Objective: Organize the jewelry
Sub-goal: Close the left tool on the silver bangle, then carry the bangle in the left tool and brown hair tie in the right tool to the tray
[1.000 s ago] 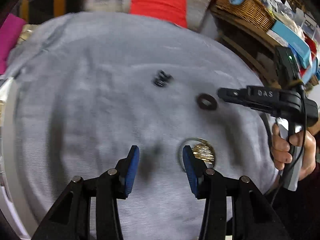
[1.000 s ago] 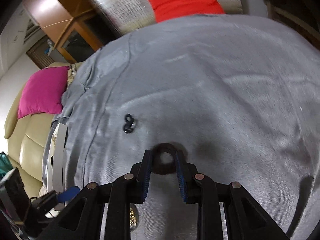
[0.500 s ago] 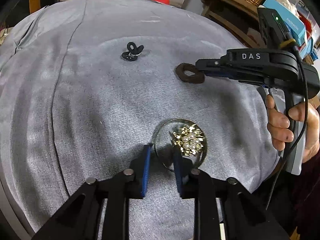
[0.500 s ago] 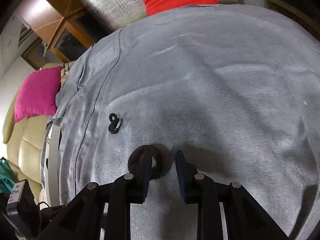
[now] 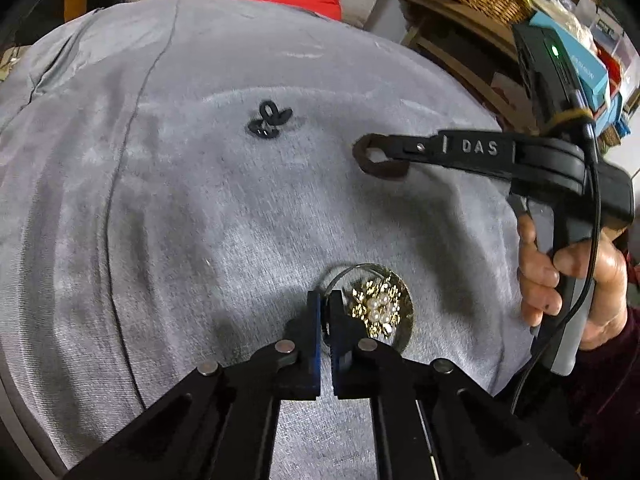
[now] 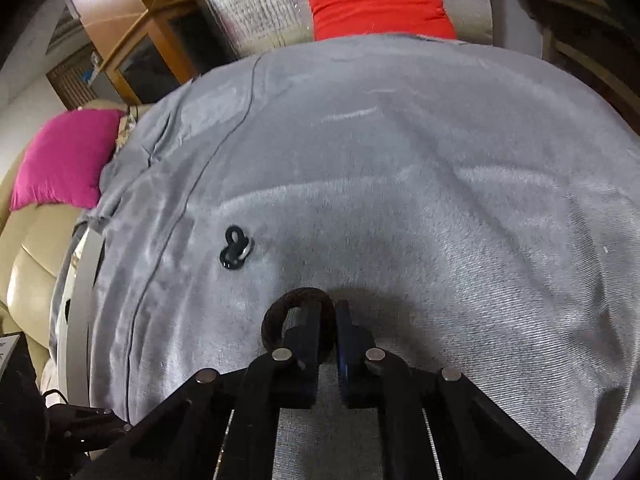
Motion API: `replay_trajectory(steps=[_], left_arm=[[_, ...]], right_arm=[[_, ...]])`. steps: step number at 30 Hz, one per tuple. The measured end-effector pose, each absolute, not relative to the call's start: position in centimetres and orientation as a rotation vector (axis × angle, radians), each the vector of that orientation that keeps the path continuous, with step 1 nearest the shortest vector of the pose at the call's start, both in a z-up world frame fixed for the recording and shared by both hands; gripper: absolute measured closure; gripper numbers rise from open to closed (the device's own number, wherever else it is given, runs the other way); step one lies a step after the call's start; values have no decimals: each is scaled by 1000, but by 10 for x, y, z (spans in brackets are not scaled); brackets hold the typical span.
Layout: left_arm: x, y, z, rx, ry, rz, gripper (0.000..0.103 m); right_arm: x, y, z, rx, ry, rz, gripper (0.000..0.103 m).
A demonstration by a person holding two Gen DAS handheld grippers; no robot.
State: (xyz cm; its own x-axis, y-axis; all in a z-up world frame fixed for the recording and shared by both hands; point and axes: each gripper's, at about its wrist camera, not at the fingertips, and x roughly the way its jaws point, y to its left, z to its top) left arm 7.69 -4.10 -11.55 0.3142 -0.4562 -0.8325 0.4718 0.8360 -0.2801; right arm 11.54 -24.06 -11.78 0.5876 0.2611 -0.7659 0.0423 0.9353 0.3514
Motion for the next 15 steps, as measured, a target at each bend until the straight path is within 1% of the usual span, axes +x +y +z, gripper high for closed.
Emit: replay_trajectory(steps=[15], left_arm=[[88, 7, -86, -171, 985, -576, 99]], right_arm=[[108, -245, -104, 394, 879, 136, 95]])
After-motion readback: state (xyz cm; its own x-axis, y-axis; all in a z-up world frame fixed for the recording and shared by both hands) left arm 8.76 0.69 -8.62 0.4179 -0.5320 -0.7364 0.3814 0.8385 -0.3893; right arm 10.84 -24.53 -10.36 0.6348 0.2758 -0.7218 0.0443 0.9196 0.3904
